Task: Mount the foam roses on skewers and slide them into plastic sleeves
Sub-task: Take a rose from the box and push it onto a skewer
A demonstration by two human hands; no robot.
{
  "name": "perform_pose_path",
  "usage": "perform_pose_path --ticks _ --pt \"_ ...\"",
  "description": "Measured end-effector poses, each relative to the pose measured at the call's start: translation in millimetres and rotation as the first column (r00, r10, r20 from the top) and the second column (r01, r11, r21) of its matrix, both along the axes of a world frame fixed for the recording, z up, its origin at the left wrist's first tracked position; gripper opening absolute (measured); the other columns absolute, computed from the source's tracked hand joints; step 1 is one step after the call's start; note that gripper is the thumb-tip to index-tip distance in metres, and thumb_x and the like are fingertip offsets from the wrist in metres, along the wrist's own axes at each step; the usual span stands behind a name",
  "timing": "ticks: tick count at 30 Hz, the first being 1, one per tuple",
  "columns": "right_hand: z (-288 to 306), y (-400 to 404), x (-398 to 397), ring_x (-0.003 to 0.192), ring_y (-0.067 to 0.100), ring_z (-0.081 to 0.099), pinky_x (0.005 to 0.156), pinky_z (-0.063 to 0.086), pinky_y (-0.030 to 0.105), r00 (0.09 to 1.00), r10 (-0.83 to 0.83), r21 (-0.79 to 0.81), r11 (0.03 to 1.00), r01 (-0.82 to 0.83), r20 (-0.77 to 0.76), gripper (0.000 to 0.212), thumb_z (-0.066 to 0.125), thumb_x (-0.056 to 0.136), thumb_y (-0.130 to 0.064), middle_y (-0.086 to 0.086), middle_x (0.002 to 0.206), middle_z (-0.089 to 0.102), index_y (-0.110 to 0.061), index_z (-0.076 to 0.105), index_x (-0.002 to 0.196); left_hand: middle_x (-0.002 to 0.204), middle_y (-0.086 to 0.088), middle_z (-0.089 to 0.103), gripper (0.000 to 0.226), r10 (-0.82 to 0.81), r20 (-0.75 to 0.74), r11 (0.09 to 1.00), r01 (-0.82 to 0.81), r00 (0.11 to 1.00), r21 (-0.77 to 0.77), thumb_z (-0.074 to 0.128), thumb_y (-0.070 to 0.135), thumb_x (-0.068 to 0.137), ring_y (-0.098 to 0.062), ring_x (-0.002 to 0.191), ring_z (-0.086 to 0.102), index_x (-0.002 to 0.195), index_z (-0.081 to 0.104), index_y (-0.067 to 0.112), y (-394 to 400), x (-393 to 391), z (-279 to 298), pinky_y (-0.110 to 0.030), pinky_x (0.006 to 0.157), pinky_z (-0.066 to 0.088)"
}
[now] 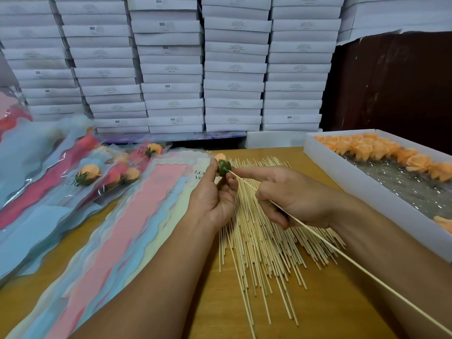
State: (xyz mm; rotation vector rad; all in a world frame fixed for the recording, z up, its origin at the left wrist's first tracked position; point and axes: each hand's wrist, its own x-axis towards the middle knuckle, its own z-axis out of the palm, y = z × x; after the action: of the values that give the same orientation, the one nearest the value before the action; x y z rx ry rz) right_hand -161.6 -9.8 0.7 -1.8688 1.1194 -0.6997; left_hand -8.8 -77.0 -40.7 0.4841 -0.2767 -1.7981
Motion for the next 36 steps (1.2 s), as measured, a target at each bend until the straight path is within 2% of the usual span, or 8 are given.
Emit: perform_pose_path --ticks 4,7,10,14,18,25,30,36 --pt "0.7 0.6 0.1 0.042 0.017 0.039 0.046 0.031 0.031 1.000 -0.006 -0.023 1.000 0.006 -0.021 0.075 0.039 0.081 -0.022 0.005 0.046 0.052 -0.040 0.036 0.154 0.072 -0.011 0.067 0.019 0.001 -0.007 1.000 -0.001 1.000 -0.011 0.068 0.022 0.093 -0.011 0.053 0.062 0.092 0.062 0.003 1.5 -0.5 2.5 -0.018 0.046 0.052" --pt "-0.1 1.3 -0.2 0.041 0.015 0.041 0.046 0.034 0.031 0.999 0.005 -0.025 1.000 -0.006 -0.033 0.071 0.038 0.089 -0.013 0.004 0.046 0.052 -0.039 0.035 0.154 0.068 -0.011 0.068 0.019 0.002 -0.030 1.000 -0.003 1.000 -0.024 0.067 0.021 0.093 -0.012 0.054 0.065 0.094 0.062 0.003 2.8 -1.0 5.1 -0.017 0.047 0.052" --pt "0.1 2.5 -0.2 0.041 0.015 0.041 0.044 0.036 0.028 0.999 0.015 -0.027 1.000 -0.015 -0.032 0.069 0.037 0.092 -0.010 0.006 0.047 0.052 -0.043 0.036 0.153 0.068 -0.011 0.068 0.019 0.002 -0.042 1.000 -0.004 0.999 -0.030 0.067 0.021 0.093 -0.013 0.055 0.065 0.095 0.062 0.003 3.4 -1.2 5.8 -0.017 0.047 0.052" --pt "1.3 3.4 -1.1 0.041 0.014 0.041 0.041 0.035 0.026 1.000 0.001 -0.042 0.999 -0.003 -0.026 0.068 0.035 0.095 -0.004 0.006 0.046 0.052 -0.034 0.033 0.156 0.067 -0.010 0.068 0.020 0.007 -0.034 0.999 -0.009 0.999 -0.043 0.068 0.022 0.092 -0.012 0.054 0.064 0.094 0.063 0.003 4.5 -1.7 8.1 -0.017 0.046 0.051" --pt "5.5 6.9 -4.0 0.037 0.009 0.041 0.040 0.037 0.019 1.000 0.026 -0.060 0.998 -0.025 0.008 0.069 0.035 0.095 -0.001 0.005 0.046 0.051 -0.035 0.035 0.155 0.067 -0.011 0.068 0.024 -0.006 -0.072 0.997 0.000 0.997 -0.073 0.069 0.024 0.090 -0.012 0.052 0.063 0.094 0.064 0.001 7.4 -2.3 14.1 -0.017 0.044 0.051" --pt "12.1 11.3 -6.8 0.037 0.008 0.042 0.038 0.037 0.018 0.995 0.082 -0.087 0.993 -0.077 0.052 0.073 0.039 0.084 -0.011 0.004 0.044 0.051 -0.045 0.042 0.149 0.067 -0.009 0.069 0.026 -0.041 -0.114 0.992 0.028 0.993 -0.119 0.072 0.024 0.083 -0.010 0.051 0.064 0.090 0.065 0.001 16.0 -1.1 21.7 -0.017 0.046 0.052" --pt "13.3 13.0 -6.4 0.037 0.009 0.041 0.038 0.036 0.021 0.996 0.075 -0.107 0.992 -0.069 0.054 0.070 0.038 0.085 -0.014 0.004 0.044 0.051 -0.047 0.042 0.147 0.070 -0.010 0.069 0.031 -0.045 -0.120 0.988 0.026 0.992 -0.152 0.075 0.023 0.070 -0.011 0.052 0.065 0.088 0.066 -0.001 18.8 -1.8 23.7 -0.017 0.047 0.054" --pt "13.7 12.8 -7.8 0.036 0.010 0.040 0.037 0.036 0.022 0.995 0.093 -0.091 0.992 -0.089 0.037 0.072 0.039 0.085 -0.014 0.002 0.044 0.051 -0.044 0.041 0.150 0.074 -0.010 0.069 0.023 -0.022 -0.129 0.988 0.002 0.991 -0.152 0.070 0.022 0.088 -0.012 0.057 0.068 0.089 0.067 0.000 17.1 -1.3 23.3 -0.017 0.053 0.057"
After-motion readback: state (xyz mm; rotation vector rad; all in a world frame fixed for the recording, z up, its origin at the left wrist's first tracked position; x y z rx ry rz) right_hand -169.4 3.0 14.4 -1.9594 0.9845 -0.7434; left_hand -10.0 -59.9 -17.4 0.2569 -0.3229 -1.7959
